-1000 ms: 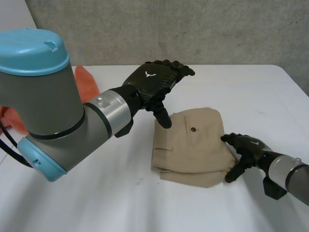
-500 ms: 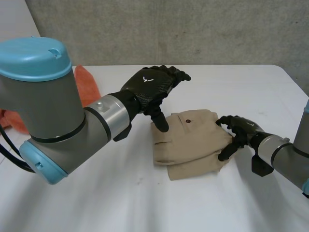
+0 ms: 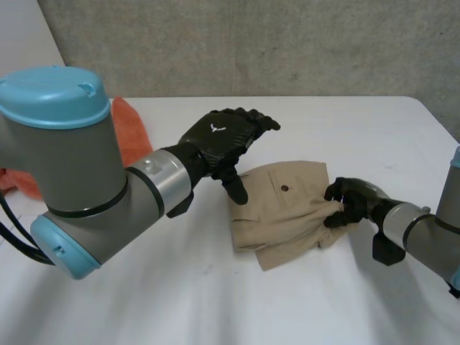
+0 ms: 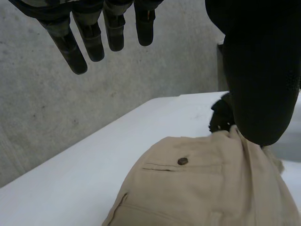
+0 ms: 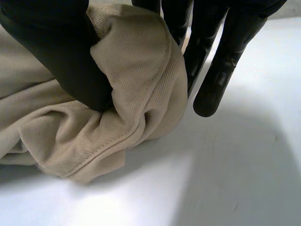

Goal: Fold the laundry.

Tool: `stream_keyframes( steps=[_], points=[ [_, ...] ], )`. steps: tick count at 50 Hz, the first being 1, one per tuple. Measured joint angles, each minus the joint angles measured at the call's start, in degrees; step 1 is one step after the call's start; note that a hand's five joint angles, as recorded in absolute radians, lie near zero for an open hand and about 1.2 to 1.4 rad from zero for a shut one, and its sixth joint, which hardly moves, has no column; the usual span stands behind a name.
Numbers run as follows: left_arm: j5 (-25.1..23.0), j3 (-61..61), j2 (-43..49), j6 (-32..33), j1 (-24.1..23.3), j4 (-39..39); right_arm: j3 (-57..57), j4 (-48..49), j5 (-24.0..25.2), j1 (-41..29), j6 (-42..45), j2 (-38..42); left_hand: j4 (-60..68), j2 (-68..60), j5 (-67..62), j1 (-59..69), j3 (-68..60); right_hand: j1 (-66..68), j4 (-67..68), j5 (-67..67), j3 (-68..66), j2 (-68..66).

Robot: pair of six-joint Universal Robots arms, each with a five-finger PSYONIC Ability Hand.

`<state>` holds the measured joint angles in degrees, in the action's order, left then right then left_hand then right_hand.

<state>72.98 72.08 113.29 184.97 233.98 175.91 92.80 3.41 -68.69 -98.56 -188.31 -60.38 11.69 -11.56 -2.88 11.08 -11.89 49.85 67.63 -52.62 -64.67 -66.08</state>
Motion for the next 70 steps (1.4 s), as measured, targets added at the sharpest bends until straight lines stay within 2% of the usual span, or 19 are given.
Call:
stream_keyframes(
  steps=[6,10,17,23,28,36,46,54,62,63,64,65,67,68,70],
  points=[
    [0.01,1.00,0.05,0.07,0.41,0.03,-6.86,0.00,0.31,0.02,2.98,3.39,0.00,0.00,0.00,0.01,0.00,1.87,0.38,-0.01,-0.85,0.00],
    [0.04,1.43,0.04,0.11,0.83,0.00,-15.51,-3.56,0.60,0.04,7.76,7.81,0.00,0.00,0.00,0.00,0.00,2.06,0.40,-0.95,-0.89,0.00],
    [0.08,2.28,0.00,0.19,1.51,0.01,-37.13,-13.19,2.12,0.19,18.36,19.81,0.00,0.00,0.00,0.01,0.00,3.15,0.41,-1.04,-0.89,-0.01],
    [0.13,2.46,0.12,0.21,1.75,0.00,-53.17,-15.39,2.29,0.55,20.94,28.59,0.00,0.00,0.00,0.01,0.00,3.15,0.41,-1.03,-0.89,0.00],
    [0.17,2.47,0.28,0.23,1.91,-0.02,-67.41,-15.91,0.15,2.04,20.71,36.24,0.00,0.00,0.00,0.00,0.00,3.72,0.42,-1.04,-0.89,0.00],
    [0.24,2.46,0.56,0.29,1.94,-0.03,-85.95,-17.09,-7.14,8.80,20.17,46.14,0.00,0.00,0.00,0.00,0.00,3.72,0.42,-1.56,-0.89,0.00],
    [1.07,2.39,1.33,0.32,2.06,-0.04,-88.72,-14.76,-13.05,18.37,20.46,49.35,0.00,0.00,0.00,0.01,0.00,3.72,0.42,-1.65,-0.89,0.00],
    [2.05,2.09,2.55,0.37,2.06,0.01,-88.43,-14.25,-12.84,22.95,21.48,50.88,0.00,0.00,0.00,0.00,0.00,3.72,0.42,-1.65,-0.89,0.00],
    [2.26,1.94,3.10,0.30,2.01,0.04,-88.18,-14.41,-12.64,23.36,24.78,51.08,0.00,0.00,0.00,0.00,0.00,2.55,-1.22,-0.45,0.48,1.40],
    [2.29,1.90,3.11,0.28,2.01,0.04,-87.99,-14.55,-12.58,23.18,25.75,51.09,0.00,0.00,0.00,0.01,0.00,-10.46,-15.62,12.73,14.31,15.72],
    [2.30,1.89,3.10,0.28,2.01,0.04,-87.84,-14.69,-12.51,22.97,26.36,51.08,0.00,0.00,0.00,0.00,0.00,-16.07,-21.27,18.25,21.19,22.77],
    [2.34,1.84,3.07,0.27,1.99,0.03,-87.50,-15.25,-12.36,22.46,27.40,50.98,0.00,0.00,0.00,0.01,0.00,-29.44,-35.94,32.09,35.74,37.59],
    [2.36,1.83,3.06,0.27,1.99,0.03,-87.28,-15.63,-12.29,22.15,27.92,50.91,0.00,0.00,0.00,0.01,0.00,-29.44,-35.94,32.09,35.74,37.59],
    [2.48,1.80,2.97,0.25,1.96,0.00,-86.65,-17.13,-12.15,21.31,29.30,50.47,0.00,0.00,0.00,0.00,0.00,-37.58,-51.72,44.51,49.33,50.78],
    [2.70,1.86,2.80,0.24,1.92,-0.01,-85.73,-19.90,-12.07,20.35,31.07,49.15,0.00,0.00,0.00,0.01,0.00,-38.24,-54.37,45.43,52.24,53.28]
  ],
)
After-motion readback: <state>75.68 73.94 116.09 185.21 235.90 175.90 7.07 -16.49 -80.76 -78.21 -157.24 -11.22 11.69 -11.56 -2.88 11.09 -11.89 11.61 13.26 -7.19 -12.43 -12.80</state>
